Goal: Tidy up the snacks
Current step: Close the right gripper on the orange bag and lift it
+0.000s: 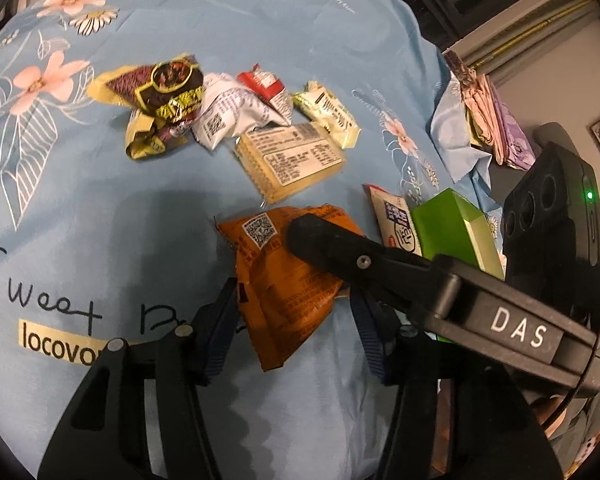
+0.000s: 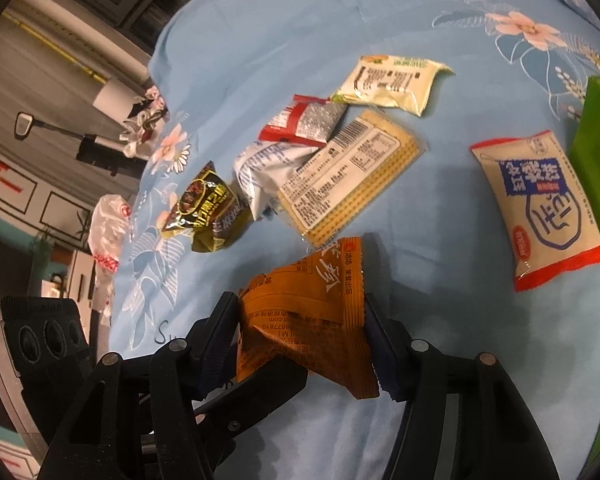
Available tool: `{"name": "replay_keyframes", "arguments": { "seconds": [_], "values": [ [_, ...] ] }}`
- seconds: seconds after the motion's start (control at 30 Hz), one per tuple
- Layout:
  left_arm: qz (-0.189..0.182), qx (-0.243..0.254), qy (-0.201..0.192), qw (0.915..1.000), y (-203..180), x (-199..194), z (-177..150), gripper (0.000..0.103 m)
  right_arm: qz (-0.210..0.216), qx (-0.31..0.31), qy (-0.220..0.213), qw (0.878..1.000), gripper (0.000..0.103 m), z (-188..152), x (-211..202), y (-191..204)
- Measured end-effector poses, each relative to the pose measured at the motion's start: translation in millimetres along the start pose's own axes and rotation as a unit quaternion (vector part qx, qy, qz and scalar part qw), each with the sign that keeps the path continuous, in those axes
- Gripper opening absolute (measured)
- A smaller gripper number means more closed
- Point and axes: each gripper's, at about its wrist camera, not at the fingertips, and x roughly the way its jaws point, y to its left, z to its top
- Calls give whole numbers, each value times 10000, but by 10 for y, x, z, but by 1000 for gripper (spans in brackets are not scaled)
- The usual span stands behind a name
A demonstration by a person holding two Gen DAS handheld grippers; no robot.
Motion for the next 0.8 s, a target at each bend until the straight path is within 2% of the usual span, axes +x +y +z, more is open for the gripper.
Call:
{"name": "replay_keyframes", "arguments": {
  "seconds": [0.37,0.8],
  "values": [
    [-8,383,-339,9987,-123,-129,8,55,121,-128,-241,9996,63,-22,-157,82],
    [-105,574,-610,9964,-207,-229,-7,55,281,-333,-478,9979,63,-20,-306,149]
  ]
}}
